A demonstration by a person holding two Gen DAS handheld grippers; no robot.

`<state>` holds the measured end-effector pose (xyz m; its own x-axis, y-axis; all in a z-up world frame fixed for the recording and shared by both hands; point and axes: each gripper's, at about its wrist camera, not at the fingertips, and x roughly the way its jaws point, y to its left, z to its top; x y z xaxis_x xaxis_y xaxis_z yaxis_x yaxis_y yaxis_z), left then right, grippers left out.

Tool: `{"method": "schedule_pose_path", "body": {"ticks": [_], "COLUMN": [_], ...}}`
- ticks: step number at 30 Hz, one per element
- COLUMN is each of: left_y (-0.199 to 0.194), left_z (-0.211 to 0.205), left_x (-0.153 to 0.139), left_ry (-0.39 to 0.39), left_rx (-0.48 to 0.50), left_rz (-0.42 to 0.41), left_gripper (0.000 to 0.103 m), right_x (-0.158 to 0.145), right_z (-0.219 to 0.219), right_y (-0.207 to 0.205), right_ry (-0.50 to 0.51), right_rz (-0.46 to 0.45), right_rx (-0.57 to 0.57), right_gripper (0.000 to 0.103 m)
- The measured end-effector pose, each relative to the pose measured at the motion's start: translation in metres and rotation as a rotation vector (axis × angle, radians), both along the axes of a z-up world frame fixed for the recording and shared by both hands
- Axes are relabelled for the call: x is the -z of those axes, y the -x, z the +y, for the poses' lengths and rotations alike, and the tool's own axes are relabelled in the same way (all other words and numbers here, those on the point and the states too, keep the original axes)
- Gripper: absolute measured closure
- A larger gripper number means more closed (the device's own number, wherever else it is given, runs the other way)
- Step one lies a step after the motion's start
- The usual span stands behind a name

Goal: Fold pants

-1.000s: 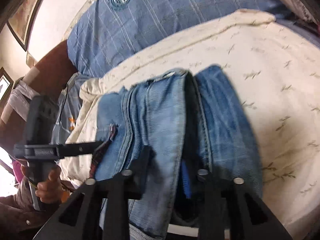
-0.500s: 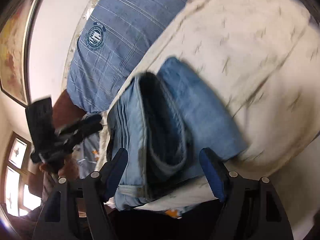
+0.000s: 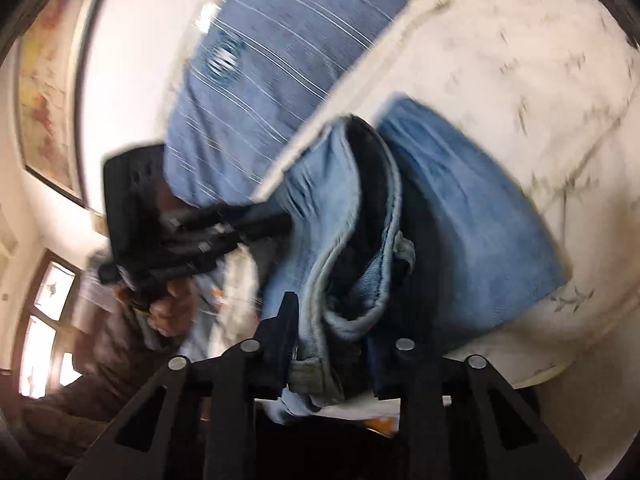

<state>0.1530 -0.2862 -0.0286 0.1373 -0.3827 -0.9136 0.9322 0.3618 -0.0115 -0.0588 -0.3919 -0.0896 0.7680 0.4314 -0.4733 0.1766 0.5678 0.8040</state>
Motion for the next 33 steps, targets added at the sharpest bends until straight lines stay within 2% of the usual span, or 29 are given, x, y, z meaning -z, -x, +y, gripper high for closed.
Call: {"method": "schedule_pose_path", "body": {"ticks": [2, 4, 6, 8, 9, 10, 13, 14, 15, 18, 20, 22, 23, 24, 25, 27, 28, 29, 30, 31, 33], "left_y": [0.002, -0.001, -0.012, -0.012, -0.011, -0.010, -0.013, -0.016, -0.017, -0.023, -0.025, -0.027, -0.029, -0.030, -0.032, -0.036, -0.038, -0.039, -0.041, -0.040, -0.034], "left_z": [-0.013, -0.028, -0.052, -0.062, -0.060, -0.054, -0.027, -0.010, 0.002, 0.051, 0.079, 0.091, 0.096, 0.099, 0.100, 0.094, 0.087, 0.081, 0.077, 0.074, 0.075], "left_x": [-0.005, 0.002, 0.034, 0.061, 0.062, 0.056, 0.030, 0.017, 0.007, 0.000, 0.022, 0.050, 0.063, 0.067, 0.067, 0.066, 0.072, 0.077, 0.082, 0.082, 0.076], "left_ry": [0.017, 0.021, -0.034, -0.088, -0.072, -0.046, -0.005, 0.033, 0.063, 0.130, 0.142, 0.142, 0.160, 0.205, 0.232, 0.241, 0.212, 0.194, 0.175, 0.169, 0.168], "left_rx": [-0.014, -0.053, -0.136, -0.150, -0.157, -0.164, -0.232, -0.284, -0.333, -0.532, -0.662, -0.735, -0.783, -0.816, -0.822, -0.858, -0.872, -0.869, -0.868, -0.873, -0.893], "left_rz": [-0.029, -0.016, 0.015, 0.010, 0.002, 0.000, 0.049, 0.061, 0.059, 0.060, 0.154, 0.301, 0.372, 0.434, 0.467, 0.479, 0.451, 0.417, 0.376, 0.355, 0.336], "left_gripper": [0.060, 0.058, 0.053, 0.048, 0.047, 0.047, 0.048, 0.048, 0.048, 0.035, 0.036, 0.038, 0.041, 0.055, 0.066, 0.065, 0.061, 0.058, 0.050, 0.049, 0.049], "right_x": [-0.013, -0.009, 0.014, 0.043, 0.046, 0.043, 0.015, 0.004, -0.003, -0.017, -0.017, -0.008, 0.000, 0.001, -0.004, -0.019, -0.021, -0.014, -0.001, 0.014, 0.014], "right_z": [-0.016, -0.034, -0.053, -0.062, -0.064, -0.065, -0.072, -0.077, -0.081, -0.084, -0.075, -0.068, -0.061, -0.054, -0.043, -0.036, -0.037, -0.042, -0.049, -0.055, -0.058], "right_y": [0.004, 0.005, 0.001, -0.001, 0.002, 0.005, 0.008, 0.007, 0.002, -0.028, -0.061, -0.084, -0.097, -0.107, -0.116, -0.120, -0.122, -0.127, -0.132, -0.134, -0.127], "right_ry": [0.031, 0.065, 0.073, 0.050, 0.020, 0.013, 0.097, 0.121, 0.131, 0.178, 0.228, 0.249, 0.259, 0.277, 0.319, 0.409, 0.474, 0.508, 0.518, 0.501, 0.471], "right_rz": [-0.032, -0.018, 0.065, 0.180, 0.174, 0.165, 0.113, 0.078, 0.057, 0.040, 0.055, 0.086, 0.102, 0.107, 0.104, 0.054, 0.056, 0.094, 0.148, 0.194, 0.176], "right_rx": [0.040, 0.096, 0.122, 0.138, 0.144, 0.145, 0.152, 0.157, 0.147, 0.077, 0.024, -0.010, -0.051, -0.087, -0.141, -0.149, -0.132, -0.126, -0.125, -0.124, -0.109], "right_gripper": [0.078, 0.078, 0.078, 0.074, 0.074, 0.073, 0.048, 0.036, 0.031, 0.030, 0.030, 0.030, 0.039, 0.084, 0.087, 0.088, 0.088, 0.087, 0.082, 0.081, 0.078]}}
